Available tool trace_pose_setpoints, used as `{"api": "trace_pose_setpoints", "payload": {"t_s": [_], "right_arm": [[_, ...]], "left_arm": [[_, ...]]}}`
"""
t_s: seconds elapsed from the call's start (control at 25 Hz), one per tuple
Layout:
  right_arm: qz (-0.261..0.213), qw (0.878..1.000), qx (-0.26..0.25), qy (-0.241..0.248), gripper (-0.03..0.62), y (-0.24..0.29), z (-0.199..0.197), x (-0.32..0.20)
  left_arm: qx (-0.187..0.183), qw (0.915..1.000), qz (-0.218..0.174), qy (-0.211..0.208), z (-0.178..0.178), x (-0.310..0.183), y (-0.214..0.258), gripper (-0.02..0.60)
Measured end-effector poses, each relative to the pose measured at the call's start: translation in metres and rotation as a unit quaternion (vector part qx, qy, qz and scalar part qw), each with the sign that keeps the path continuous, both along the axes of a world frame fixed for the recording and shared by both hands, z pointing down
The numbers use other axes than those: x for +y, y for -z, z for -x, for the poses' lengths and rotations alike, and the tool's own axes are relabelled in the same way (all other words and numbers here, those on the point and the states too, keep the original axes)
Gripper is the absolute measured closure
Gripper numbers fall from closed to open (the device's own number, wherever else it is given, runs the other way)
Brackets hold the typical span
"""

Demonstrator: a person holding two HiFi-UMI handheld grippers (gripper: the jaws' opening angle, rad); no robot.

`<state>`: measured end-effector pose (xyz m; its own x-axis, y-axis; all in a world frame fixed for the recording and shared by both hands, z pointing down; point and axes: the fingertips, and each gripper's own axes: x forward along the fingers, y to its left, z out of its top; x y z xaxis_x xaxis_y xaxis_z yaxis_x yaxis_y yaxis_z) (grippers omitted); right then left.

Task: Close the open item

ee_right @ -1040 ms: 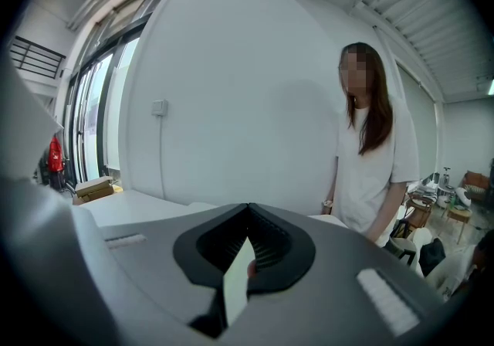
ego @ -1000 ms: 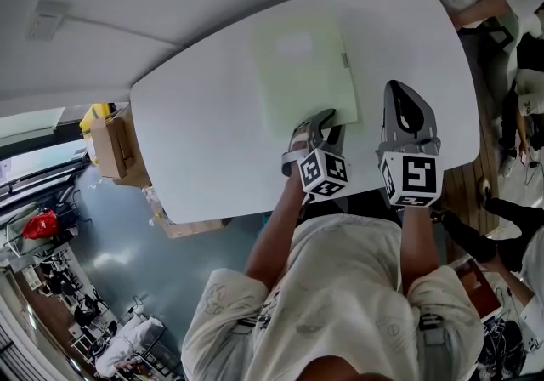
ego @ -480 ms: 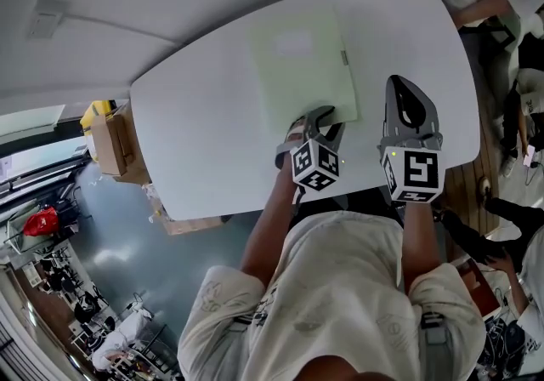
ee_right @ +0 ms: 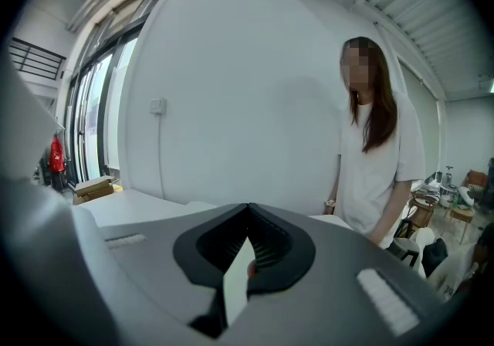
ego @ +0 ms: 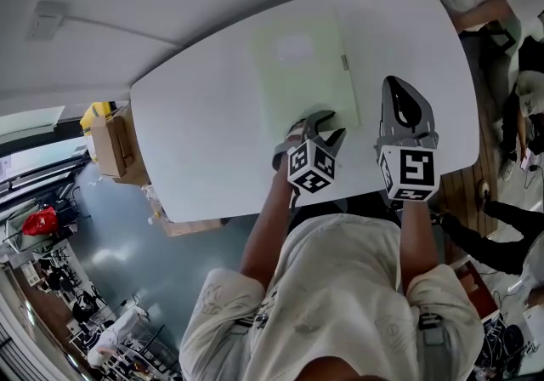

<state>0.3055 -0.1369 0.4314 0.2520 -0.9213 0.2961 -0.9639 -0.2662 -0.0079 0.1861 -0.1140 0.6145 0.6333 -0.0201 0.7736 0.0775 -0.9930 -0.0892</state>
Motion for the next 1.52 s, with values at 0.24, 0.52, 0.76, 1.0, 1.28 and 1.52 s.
{"api": "trace_pose_setpoints", "payload": {"t_s": [0.24, 0.52, 0.76, 1.0, 1.28, 1.52], "right_arm": [[0.006, 1.000, 0.000, 0.007, 0.592, -0.004, 0.002, -0.007], [0.022, 1.000, -0.006, 0.017, 0.592, -0.021, 0.006, -0.025], [0.041, 0.999, -0.010, 0.031, 0.592, -0.038, 0.011, -0.043], [0.063, 0.997, -0.010, 0.049, 0.592, -0.055, 0.016, -0.058], [0.093, 0.993, -0.019, 0.069, 0.592, -0.086, 0.021, -0.074], [0.110, 0.990, -0.030, 0.077, 0.592, -0.110, 0.024, -0.083]], "left_arm": [[-0.008, 0.9999, -0.002, -0.009, 0.001, 0.005, -0.004, 0.391], [-0.001, 1.0000, 0.003, -0.009, 0.000, 0.006, -0.003, 0.391], [0.007, 1.0000, 0.002, -0.003, 0.001, 0.006, -0.002, 0.391], [0.010, 0.9999, 0.009, -0.006, 0.001, 0.006, -0.001, 0.391], [0.009, 0.9998, 0.013, -0.007, 0.002, 0.005, -0.001, 0.391], [0.016, 0.9998, 0.008, -0.004, 0.000, 0.004, 0.000, 0.392]]}}
